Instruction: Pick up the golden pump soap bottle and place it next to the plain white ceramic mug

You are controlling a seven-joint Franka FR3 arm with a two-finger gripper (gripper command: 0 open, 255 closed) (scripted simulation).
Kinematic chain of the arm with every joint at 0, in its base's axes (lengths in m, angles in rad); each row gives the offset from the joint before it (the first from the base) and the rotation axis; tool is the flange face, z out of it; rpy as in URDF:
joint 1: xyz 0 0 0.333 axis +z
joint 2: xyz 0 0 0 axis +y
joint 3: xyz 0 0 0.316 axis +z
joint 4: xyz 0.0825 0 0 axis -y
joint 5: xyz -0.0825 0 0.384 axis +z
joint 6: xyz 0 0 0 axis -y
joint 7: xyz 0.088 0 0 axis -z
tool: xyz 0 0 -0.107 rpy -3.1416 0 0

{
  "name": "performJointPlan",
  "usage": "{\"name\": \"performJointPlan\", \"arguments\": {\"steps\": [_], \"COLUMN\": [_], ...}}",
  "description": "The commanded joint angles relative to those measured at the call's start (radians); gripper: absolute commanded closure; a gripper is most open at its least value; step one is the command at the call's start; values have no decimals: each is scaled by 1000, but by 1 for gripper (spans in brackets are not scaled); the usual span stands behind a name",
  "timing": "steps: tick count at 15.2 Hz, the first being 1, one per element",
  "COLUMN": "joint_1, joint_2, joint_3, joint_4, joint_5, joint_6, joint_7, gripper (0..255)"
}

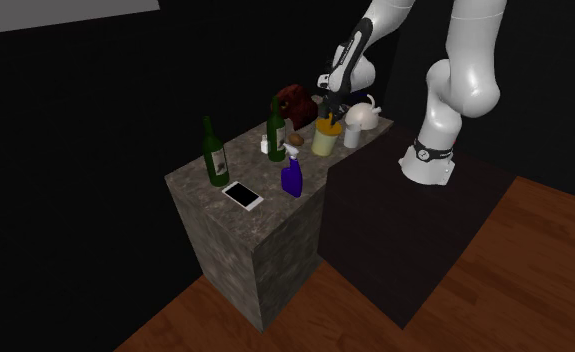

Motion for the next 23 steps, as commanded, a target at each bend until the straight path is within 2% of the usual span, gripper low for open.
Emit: {"name": "performJointPlan", "arguments": {"steps": [1,3,11,12,17,19,20,21,23], "joint_1": [-86,-191,-194,-193,-194,59,225,397,387], "joint_2": [30,69,69,69,69,-17,-67,-121,-123], "joint_3": [104,227,229,228,229,-58,-254,-463,-455], "joint_4": [9,24,24,23,24,-18,-36,-47,-47], "joint_5": [81,163,159,158,159,-23,-171,-353,-361], "joint_6": [25,58,58,58,58,0,-30,-58,-58], "joint_7": [-58,-122,-119,-118,-119,25,135,268,274], "gripper": [255,255,255,0,0,0,0,0,0]}}
